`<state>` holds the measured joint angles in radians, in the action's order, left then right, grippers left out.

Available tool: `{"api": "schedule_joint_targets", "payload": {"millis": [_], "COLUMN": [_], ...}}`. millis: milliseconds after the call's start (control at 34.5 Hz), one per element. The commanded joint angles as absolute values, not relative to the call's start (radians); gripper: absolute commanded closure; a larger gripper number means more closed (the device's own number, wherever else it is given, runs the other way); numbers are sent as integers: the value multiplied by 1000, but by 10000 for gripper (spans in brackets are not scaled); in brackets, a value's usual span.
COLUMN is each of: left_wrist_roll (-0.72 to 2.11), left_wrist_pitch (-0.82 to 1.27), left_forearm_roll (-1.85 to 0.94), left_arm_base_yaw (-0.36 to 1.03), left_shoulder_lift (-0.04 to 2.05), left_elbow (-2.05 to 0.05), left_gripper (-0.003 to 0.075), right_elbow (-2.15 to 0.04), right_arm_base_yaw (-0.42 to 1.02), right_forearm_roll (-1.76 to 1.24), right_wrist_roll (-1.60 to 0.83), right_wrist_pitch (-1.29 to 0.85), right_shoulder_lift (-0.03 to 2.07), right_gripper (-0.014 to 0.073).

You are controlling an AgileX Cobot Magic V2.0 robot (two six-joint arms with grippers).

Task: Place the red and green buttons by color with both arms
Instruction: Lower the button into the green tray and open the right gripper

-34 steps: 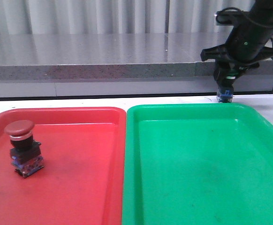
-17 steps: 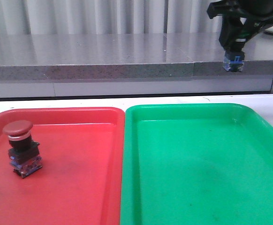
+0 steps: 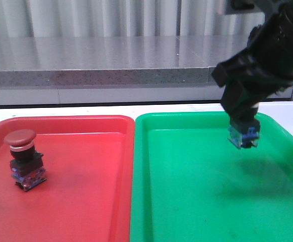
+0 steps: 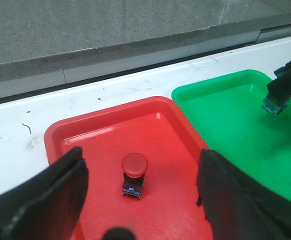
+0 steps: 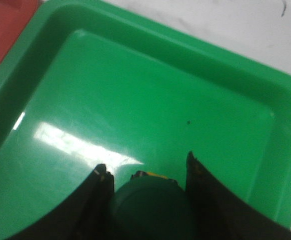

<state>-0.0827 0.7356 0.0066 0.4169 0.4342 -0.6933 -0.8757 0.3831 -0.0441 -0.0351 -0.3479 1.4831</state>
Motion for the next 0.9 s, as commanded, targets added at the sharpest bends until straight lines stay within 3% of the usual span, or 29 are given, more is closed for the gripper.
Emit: {"api": "schedule_joint_targets", "payload": {"millis": [0,580,870], "left_wrist_roll": [-85,-85,-85], "left_wrist_pitch": [659,657,657], "left_forearm_roll": [0,0,0], "left_arm_base_yaw": [427,427,427], "left_shoulder_lift": [442,442,442], "left_elbow": [-721,-721,-721], "left_gripper": [260,260,260], "right_elbow": [-845,-838,-838], "right_arm_base_yaw": [406,411,411], "right_forearm_roll": [-45,-44,-40], "right_wrist_roll": [-47,-47,-47], "right_wrist_pitch": [-213,-111,-116], "right_shoulder_lift": [1457,1557,1557], "right_gripper": [340,330,172]}}
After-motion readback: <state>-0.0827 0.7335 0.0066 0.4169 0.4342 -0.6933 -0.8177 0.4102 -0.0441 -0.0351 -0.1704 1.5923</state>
